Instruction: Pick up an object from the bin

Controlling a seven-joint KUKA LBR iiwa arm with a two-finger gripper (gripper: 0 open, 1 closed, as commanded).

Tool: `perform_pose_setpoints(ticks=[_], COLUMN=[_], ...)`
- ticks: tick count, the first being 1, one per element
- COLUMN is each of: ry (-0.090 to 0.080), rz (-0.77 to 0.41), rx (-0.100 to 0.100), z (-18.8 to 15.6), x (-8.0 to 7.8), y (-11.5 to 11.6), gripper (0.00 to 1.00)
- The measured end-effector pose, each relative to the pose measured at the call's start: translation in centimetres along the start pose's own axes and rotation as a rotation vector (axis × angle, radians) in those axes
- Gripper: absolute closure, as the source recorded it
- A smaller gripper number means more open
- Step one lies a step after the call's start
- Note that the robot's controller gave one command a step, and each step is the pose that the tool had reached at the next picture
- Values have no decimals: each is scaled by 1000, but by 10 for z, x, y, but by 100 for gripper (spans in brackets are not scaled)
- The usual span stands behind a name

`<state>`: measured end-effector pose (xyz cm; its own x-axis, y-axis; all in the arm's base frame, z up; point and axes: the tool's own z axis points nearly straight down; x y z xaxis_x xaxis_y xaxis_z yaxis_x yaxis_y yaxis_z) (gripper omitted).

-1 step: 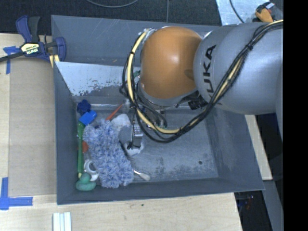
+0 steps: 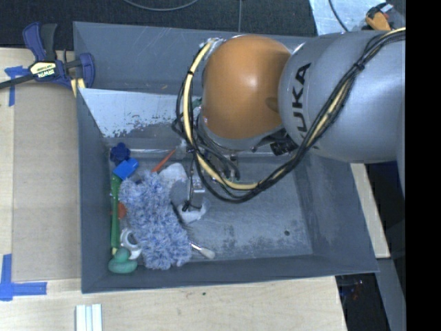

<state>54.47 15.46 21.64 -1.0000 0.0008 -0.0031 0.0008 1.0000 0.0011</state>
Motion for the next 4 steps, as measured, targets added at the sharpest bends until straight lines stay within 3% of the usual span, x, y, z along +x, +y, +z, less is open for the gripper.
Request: perform_pose_setpoints(ticks=[1, 2, 3, 4], ry=[-23, -13, -13, -28], rz=[-185, -349, -319, -785], rx=[-4, -1, -1, 11], z=[143, 68, 116, 144], x=[54, 55, 61, 50], y=[23, 20, 2, 35], gripper=[0, 0, 0, 0])
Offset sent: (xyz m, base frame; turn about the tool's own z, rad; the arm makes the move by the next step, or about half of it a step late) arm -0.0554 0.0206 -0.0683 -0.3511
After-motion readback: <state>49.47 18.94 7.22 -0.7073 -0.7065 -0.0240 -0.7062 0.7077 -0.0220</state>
